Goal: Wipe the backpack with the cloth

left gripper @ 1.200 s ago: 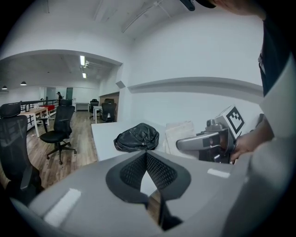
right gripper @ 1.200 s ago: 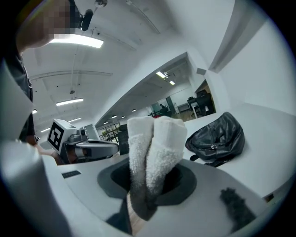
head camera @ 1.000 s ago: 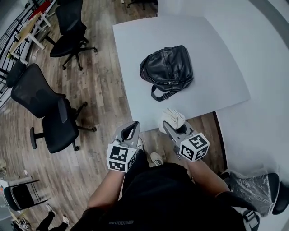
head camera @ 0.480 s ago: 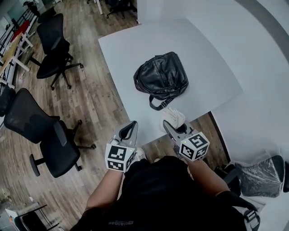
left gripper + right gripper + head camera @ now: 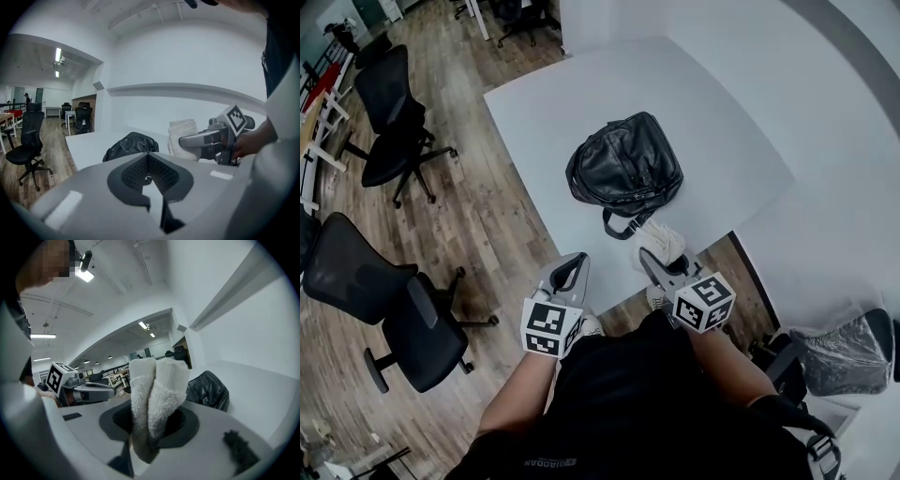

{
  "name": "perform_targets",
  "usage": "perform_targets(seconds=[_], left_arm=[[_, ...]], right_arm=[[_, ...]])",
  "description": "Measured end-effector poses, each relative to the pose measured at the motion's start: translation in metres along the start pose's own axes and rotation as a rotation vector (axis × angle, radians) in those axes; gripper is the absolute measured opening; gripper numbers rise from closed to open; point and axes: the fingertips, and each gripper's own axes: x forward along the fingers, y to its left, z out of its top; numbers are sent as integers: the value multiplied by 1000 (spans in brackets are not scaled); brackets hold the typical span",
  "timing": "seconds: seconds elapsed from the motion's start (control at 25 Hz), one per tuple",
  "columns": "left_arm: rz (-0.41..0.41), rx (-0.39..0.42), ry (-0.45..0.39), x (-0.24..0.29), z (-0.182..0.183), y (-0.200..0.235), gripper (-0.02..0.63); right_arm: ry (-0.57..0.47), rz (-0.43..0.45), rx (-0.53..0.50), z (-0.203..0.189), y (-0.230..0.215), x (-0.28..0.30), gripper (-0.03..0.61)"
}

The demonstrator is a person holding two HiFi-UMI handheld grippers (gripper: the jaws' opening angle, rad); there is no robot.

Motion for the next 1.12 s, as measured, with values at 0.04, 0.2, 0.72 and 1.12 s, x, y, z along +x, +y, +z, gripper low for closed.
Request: perform_targets(seconds=[0.04, 0.2, 0.72, 1.12], left_arm=[[-2, 3, -1, 4, 2, -1, 5], [8, 4, 6, 28, 4, -6, 5], [108, -31, 36, 134, 27, -37, 6], [180, -53, 69, 205, 39, -53, 5]], right_arm=[[-3, -2, -2, 3, -6, 1, 107], [-4, 5, -11, 9, -36, 3, 107], [35, 85, -83, 27, -165, 10, 107], [45, 101, -144, 42, -257, 19, 107]])
